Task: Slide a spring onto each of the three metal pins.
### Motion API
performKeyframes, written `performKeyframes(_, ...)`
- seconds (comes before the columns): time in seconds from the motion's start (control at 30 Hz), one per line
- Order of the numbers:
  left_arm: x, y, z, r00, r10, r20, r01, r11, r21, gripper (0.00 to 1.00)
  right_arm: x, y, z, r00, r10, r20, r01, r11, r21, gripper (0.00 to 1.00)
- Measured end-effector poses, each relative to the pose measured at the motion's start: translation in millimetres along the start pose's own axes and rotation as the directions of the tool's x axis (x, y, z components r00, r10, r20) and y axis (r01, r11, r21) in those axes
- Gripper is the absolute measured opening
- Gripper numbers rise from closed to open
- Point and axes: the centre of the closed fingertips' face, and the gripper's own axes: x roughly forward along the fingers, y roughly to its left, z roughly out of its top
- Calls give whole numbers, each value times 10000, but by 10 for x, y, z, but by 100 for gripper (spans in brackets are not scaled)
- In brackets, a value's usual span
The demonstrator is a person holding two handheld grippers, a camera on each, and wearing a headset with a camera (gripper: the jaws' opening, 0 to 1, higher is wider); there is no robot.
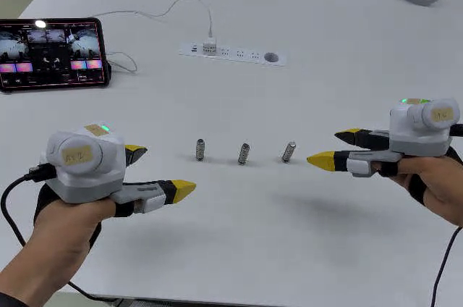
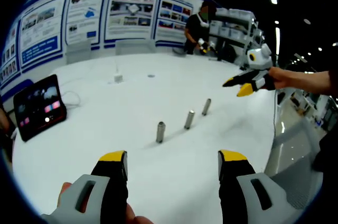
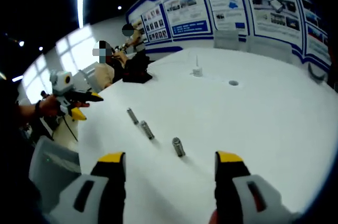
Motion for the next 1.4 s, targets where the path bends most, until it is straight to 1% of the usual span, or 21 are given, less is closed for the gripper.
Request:
performKeyframes(0.27, -9, 14, -9, 10000, -7, -39, 7, 10000, -2, 72, -84, 173, -66, 9999, -2, 162, 1, 10000, 89, 74)
performKeyframes(0.5, -8, 16, 3, 10000, -29, -13, 29, 10000, -1, 72, -129, 282, -144, 9998, -15, 219, 10, 9997, 229, 75)
performKeyframes(0.67, 1, 15, 33, 9999, -72, 77, 72, 9999, -87, 71, -162, 357, -213, 9996, 28, 299, -40, 9992, 410, 75)
performKeyframes(0.77, 16, 16, 46, 9999, -68, 92, 69, 10000, -49, 72, -168, 396, -286, 9996, 86, 257, -97, 9990, 432, 77)
performKeyframes(1.03, 29, 13, 43, 9999, -91, 67, 91, 10000, -19, 73, -190, 417, -406, 9998, 72, 208, -85, 9982, 602, 78)
performKeyframes(1.17, 25, 9, 37, 9999, -96, 43, 96, 10000, -5, 74, -199, 423, -435, 9997, 91, 244, -108, 9974, 706, 79)
performKeyframes(1.33, 24, 2, 37, 9999, -141, 43, 141, 9999, -24, 73, -201, 442, -471, 9997, 168, 160, -180, 9970, 757, 79)
performKeyframes(1.4, 27, 6, 27, 9999, -115, -21, 115, 9999, -33, 73, -202, 456, -477, 9997, 185, 136, -195, 9970, 750, 80)
